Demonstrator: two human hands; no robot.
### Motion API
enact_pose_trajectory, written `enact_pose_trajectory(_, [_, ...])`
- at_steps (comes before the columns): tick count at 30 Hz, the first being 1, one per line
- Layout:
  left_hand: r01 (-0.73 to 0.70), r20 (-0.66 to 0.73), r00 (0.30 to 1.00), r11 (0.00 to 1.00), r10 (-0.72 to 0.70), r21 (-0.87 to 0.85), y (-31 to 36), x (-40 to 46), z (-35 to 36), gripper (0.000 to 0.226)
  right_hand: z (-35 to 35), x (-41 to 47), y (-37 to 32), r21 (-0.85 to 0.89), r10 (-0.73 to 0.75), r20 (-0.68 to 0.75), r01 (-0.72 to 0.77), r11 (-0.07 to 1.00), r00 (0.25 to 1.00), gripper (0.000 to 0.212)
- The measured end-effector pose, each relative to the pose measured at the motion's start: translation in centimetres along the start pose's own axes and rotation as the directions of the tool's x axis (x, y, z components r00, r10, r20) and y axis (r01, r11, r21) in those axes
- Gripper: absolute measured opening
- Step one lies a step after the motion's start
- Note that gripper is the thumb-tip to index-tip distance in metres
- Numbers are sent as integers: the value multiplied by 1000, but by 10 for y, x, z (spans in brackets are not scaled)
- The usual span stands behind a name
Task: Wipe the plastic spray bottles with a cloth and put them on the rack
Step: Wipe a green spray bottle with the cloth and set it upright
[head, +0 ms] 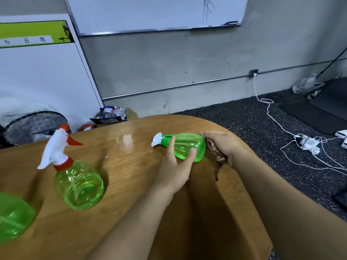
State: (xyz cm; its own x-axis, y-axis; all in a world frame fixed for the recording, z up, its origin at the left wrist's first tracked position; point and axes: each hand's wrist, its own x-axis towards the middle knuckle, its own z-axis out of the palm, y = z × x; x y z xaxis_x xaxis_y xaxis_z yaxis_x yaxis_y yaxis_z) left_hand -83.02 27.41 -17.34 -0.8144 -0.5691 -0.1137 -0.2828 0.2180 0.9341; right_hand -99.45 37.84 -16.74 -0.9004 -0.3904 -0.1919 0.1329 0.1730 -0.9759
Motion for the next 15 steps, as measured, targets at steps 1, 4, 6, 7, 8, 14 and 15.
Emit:
enact_pose_trajectory(1, [8,-24,1000,1000,-8,4,-1,4,-1,86,2,-5,4,-35,24,67,-22,999,997,18])
enact_pose_trajectory(4, [17,-79,997,1000,-19,-24,-4,5,-6,82,11,-28,16,22,53,178,-58,998,983,18])
enact_pose_trajectory(6, [7,-108,994,999,-10,-35,-5,-7,-12,65,19,-52,24,107,51,192,-72,992,980,15])
enact_pose_trajectory(7, [3,-126,992,999,-8,-38,-7,-15,-16,57,23,-66,28,130,34,182,-59,990,983,15])
enact_pose_trajectory(8, [8,-141,990,999,-15,-51,-9,-25,-20,50,28,-82,31,148,15,177,-42,988,984,14])
enact_pose_trajectory(14, [-102,-167,984,954,56,-281,-17,-124,-54,46,51,-191,26,345,-136,81,100,933,987,16])
enact_pose_trajectory(15, [-119,-167,983,945,70,-305,-17,-148,-63,54,55,-210,24,364,-163,57,132,922,985,16])
